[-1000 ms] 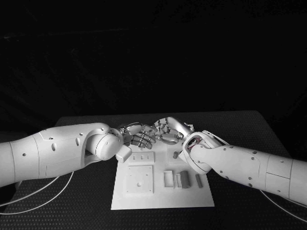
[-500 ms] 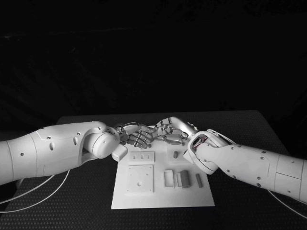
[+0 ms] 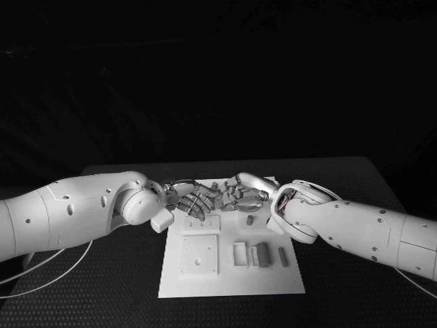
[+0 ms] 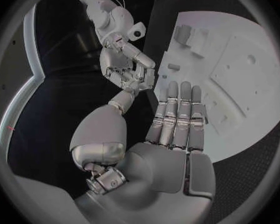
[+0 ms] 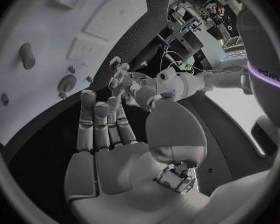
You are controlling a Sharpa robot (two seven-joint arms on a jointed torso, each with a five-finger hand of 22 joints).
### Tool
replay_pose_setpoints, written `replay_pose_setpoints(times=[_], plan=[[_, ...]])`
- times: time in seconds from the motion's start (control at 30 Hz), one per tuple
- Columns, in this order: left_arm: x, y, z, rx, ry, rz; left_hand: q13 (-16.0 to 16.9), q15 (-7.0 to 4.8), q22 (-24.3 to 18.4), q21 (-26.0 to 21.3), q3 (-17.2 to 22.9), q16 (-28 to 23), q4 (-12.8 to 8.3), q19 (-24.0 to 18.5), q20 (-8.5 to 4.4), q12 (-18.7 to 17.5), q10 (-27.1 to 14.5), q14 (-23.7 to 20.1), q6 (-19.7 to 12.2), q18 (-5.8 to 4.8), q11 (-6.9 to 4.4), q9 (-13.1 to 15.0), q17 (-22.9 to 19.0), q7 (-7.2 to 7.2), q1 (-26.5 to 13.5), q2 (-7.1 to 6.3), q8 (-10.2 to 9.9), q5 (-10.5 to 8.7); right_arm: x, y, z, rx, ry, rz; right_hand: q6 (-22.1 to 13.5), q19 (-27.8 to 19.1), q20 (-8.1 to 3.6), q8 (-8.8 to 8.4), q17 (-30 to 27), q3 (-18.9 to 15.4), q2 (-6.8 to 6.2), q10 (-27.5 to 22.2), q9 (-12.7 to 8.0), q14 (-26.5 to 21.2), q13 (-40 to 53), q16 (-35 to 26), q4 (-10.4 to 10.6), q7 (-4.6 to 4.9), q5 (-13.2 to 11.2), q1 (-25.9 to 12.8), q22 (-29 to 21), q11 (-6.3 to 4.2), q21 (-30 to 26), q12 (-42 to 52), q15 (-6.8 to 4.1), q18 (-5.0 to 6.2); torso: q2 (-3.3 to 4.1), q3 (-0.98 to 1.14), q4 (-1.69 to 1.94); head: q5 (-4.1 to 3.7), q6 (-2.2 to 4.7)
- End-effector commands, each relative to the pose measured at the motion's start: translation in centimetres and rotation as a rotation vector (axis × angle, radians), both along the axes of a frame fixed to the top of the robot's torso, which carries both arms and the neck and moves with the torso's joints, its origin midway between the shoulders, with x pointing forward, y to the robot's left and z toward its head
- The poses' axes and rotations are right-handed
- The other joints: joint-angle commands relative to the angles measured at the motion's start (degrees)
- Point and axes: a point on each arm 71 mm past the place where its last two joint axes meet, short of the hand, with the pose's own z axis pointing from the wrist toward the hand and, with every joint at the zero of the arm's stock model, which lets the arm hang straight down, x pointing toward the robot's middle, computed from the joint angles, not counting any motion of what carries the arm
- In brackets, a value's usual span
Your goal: Assemble the parts on the task board
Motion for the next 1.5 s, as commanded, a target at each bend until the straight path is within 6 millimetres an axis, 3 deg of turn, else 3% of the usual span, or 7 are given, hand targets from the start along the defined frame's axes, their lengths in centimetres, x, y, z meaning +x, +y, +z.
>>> replay_pose_setpoints(times=[0.03,0.2,0.43,0.7,1.17,1.4,1.5], plan=[[-0.71,-0.51,-0.13,-0.001,0.051,-0.159,2.02,-0.69,0.54,0.52,-1.22,2.06,1.27,1.53,-0.74,2.72,0.08,0.87,0.86,0.47,-0.73,0.79,1.08,-0.1,-2.21,0.83,0.82,0.14,-0.68,0.44,-0.31,-0.037,0.029,0.109,0.51,0.28,0.12,1.8,-0.02,0.5,1.76,0.17,3.2,-0.27,-0.07,0.18,0.06,0.24,0.38,1.03,0.89,0.07,0.14,-0.22,-0.32,0.85,0.02,0.0,0.01,-0.1,-0.08],[-0.89,-0.5,-0.14,-0.017,0.067,-0.203,4.81,-1.14,1.17,0.36,-2.63,4.01,1.71,1.88,-1.63,5.9,-1.59,0.11,0.51,-0.1,-1.09,1.94,2.07,-0.31,-5.31,1.09,1.15,0.09,-0.89,0.47,-0.31,-0.042,0.028,0.127,0.5,0.26,0.13,1.8,-0.01,0.52,1.74,0.14,3.22,-0.3,-0.07,0.17,0.07,0.23,0.38,1.02,0.89,0.07,0.13,-0.25,-0.31,0.85,0.01,0.01,0.0,-0.1,-0.15],[-1.14,-0.72,-0.21,-0.01,0.084,-0.242,6.35,-0.86,1.69,-0.61,-4.18,4.65,-0.97,1.22,-1.73,7.56,-3.78,-1.29,-0.94,-0.43,-0.96,1.86,1.75,0.17,-6.77,3.69,-0.28,0.14,-1.15,0.39,-0.28,-0.04,0.032,0.146,0.47,0.23,0.14,1.81,0.01,0.55,1.72,0.12,3.25,-0.33,-0.07,0.16,0.09,0.21,0.38,1.01,0.89,0.07,0.12,-0.28,-0.31,0.85,0.01,0.02,0.02,-0.15,-0.25],[-1.3,-0.97,-0.24,-0.001,0.084,-0.27,6.64,-0.98,2.25,-0.87,-2.77,5.28,-3.47,1.53,-1.77,8.27,-3.62,-1.24,0.43,-0.43,-1.36,1.42,1.41,-0.25,-4.05,7.63,-0.47,0.16,-1.29,0.31,-0.25,-0.038,0.034,0.155,0.44,0.2,0.15,1.81,0.02,0.57,1.71,0.09,3.29,-0.36,-0.07,0.15,0.12,0.2,0.38,0.99,0.89,0.07,0.11,-0.3,-0.31,0.85,0.0,0.0,0.06,-0.15,-0.38],[-1.27,-1.07,-0.16,-0.006,0.066,-0.277,5.73,-0.83,3.16,-1.46,0.69,5.83,-3.49,1.53,-1.4,7.82,-2.07,-1.75,2.56,-0.43,-2.06,1.04,0.69,-1.33,2.61,9.54,-0.46,0.16,-1.56,0.55,-0.31,-0.04,0.05,0.181,0.34,0.08,0.19,1.79,0.07,0.61,1.64,-0.01,3.36,-0.48,-0.08,0.12,0.15,0.19,0.37,0.95,0.9,0.09,0.06,-0.39,-0.28,0.85,0.01,-0.05,0.08,-0.18,-0.6],[-1.13,-1.14,-0.04,-0.014,0.045,-0.257,5.02,-0.81,3.48,-1.84,1.3,5.96,-3.59,1.4,-1.27,7.18,-0.61,-2.04,3.83,-0.43,-2.53,1.06,0.33,-2.1,4.24,11.91,-0.19,0.15,-1.56,0.56,-0.33,-0.042,0.052,0.181,0.27,0.0,0.22,1.78,0.1,0.63,1.63,-0.08,3.4,-0.56,-0.08,0.09,0.17,0.2,0.37,0.93,0.91,0.1,0.03,-0.44,-0.26,0.85,0.0,-0.05,0.06,-0.11,-0.71],[-1.1,-1.26,0.02,-0.017,0.034,-0.248,4.59,-0.81,3.61,-2.03,2.54,6.04,-3.45,1.45,-1.17,6.77,0.5,-2.12,4.7,-0.43,-2.8,1.12,0.13,-2.56,5.16,12.11,0.06,0.1,-1.45,0.47,-0.31,-0.039,0.046,0.172,0.02,-0.16,0.28,1.67,0.14,0.64,1.5,-0.26,3.43,-0.75,-0.09,0.02,0.2,0.27,0.37,0.85,0.91,0.16,-0.05,-0.55,-0.22,0.85,0.0,-0.06,0.07,-0.11,-0.74]])
